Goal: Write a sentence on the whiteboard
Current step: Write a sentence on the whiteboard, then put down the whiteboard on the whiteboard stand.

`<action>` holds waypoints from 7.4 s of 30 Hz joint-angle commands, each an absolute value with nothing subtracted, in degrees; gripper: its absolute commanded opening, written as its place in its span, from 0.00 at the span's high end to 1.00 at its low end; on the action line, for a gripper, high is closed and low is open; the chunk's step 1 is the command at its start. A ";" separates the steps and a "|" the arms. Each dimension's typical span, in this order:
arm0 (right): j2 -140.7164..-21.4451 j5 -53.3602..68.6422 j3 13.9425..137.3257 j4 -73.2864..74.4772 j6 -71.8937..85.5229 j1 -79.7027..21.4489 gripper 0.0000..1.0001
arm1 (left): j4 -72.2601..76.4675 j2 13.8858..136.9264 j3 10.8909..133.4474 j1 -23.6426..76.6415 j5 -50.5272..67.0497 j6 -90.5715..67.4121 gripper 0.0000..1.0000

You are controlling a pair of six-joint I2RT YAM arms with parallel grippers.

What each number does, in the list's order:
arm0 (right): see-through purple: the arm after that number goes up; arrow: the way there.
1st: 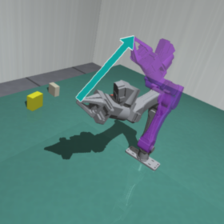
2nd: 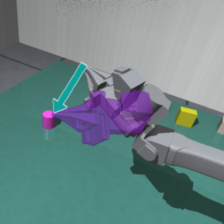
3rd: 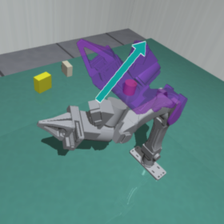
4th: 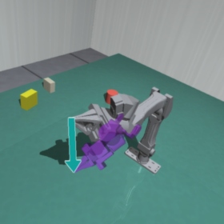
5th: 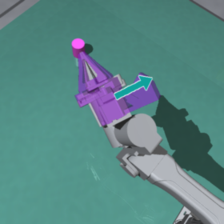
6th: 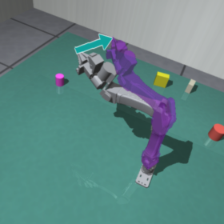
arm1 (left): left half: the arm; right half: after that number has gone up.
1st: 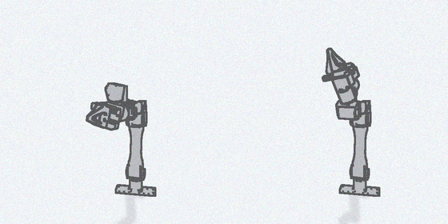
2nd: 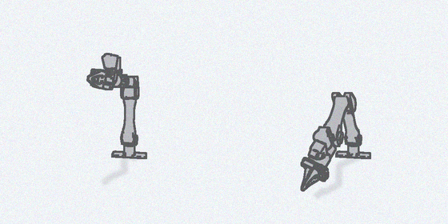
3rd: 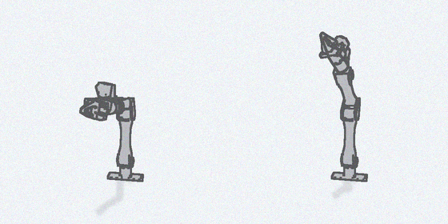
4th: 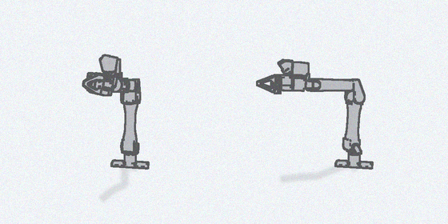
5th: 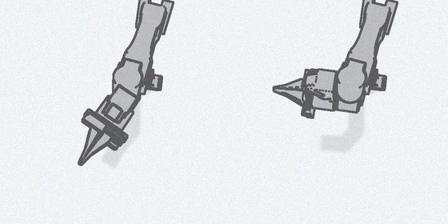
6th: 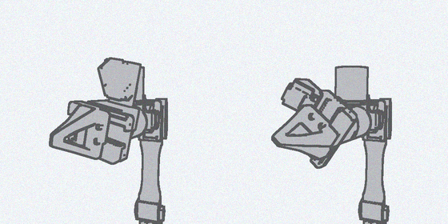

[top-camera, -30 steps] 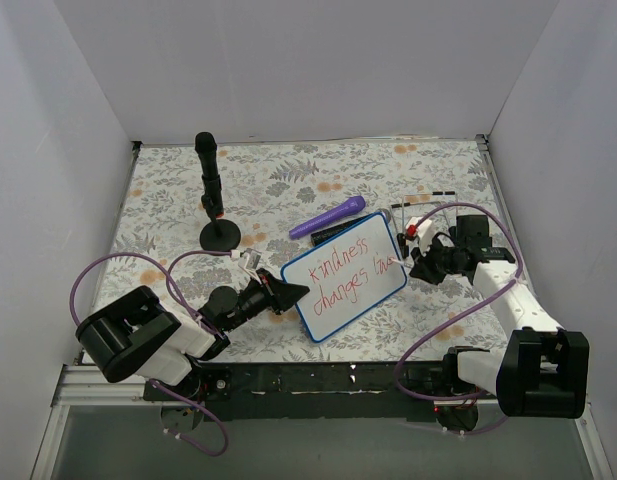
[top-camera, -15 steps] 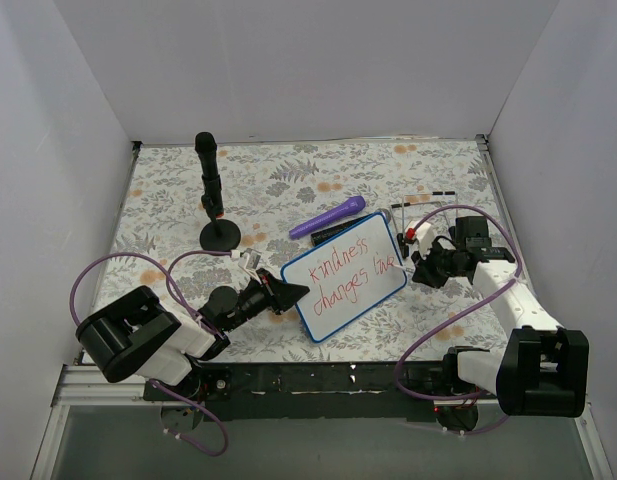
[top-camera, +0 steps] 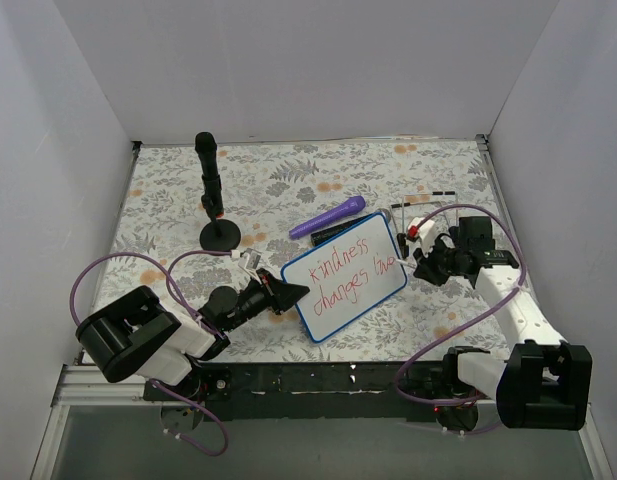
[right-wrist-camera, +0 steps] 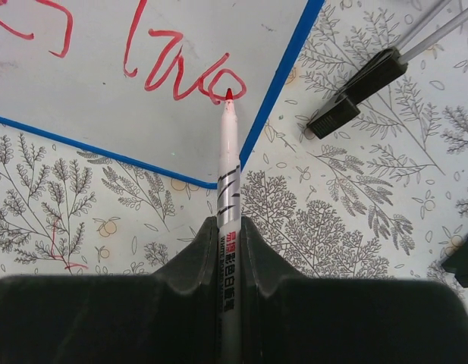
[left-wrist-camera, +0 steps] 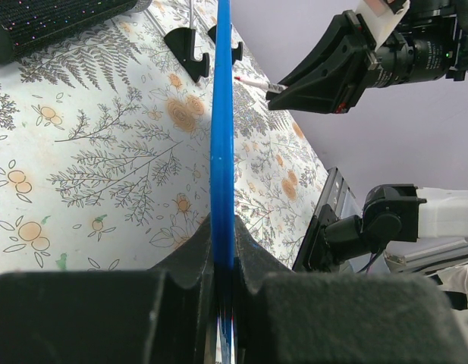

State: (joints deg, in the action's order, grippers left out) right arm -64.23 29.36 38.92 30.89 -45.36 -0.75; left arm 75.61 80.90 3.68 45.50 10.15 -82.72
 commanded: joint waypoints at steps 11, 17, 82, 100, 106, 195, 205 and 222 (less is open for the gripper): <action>-64.94 29.53 41.83 26.72 -42.80 0.88 0.99 | 77.08 81.12 3.16 45.44 12.57 -81.12 1.00; -65.83 30.06 42.01 26.37 -42.71 0.88 0.99 | 77.43 81.47 3.25 45.35 12.66 -81.04 1.00; -63.20 35.07 39.46 33.93 -48.52 2.02 0.99 | 78.13 82.18 3.16 45.18 12.92 -81.39 1.00; -67.67 33.84 39.20 33.58 -48.34 1.41 0.99 | 78.75 82.44 3.08 45.18 13.18 -81.56 1.00; -68.20 32.44 39.02 32.96 -47.64 1.41 0.99 | 78.66 82.35 3.16 45.18 13.18 -81.56 1.00; -47.19 74.86 49.82 48.86 -54.84 21.62 0.99 | 52.82 98.33 59.92 34.19 34.62 -71.09 1.00; -50.97 78.05 50.19 50.54 -57.13 23.11 0.99 | 61.87 115.91 74.95 34.54 37.27 -79.98 1.00; -53.00 79.19 50.36 52.91 -60.20 24.96 0.99 | 49.39 130.08 93.25 37.71 36.21 -73.83 1.00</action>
State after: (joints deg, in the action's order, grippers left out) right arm -52.95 76.97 49.01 51.40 -58.70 24.43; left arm 47.18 130.87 90.19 37.06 36.40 -75.22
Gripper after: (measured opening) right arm 0.164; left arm 0.042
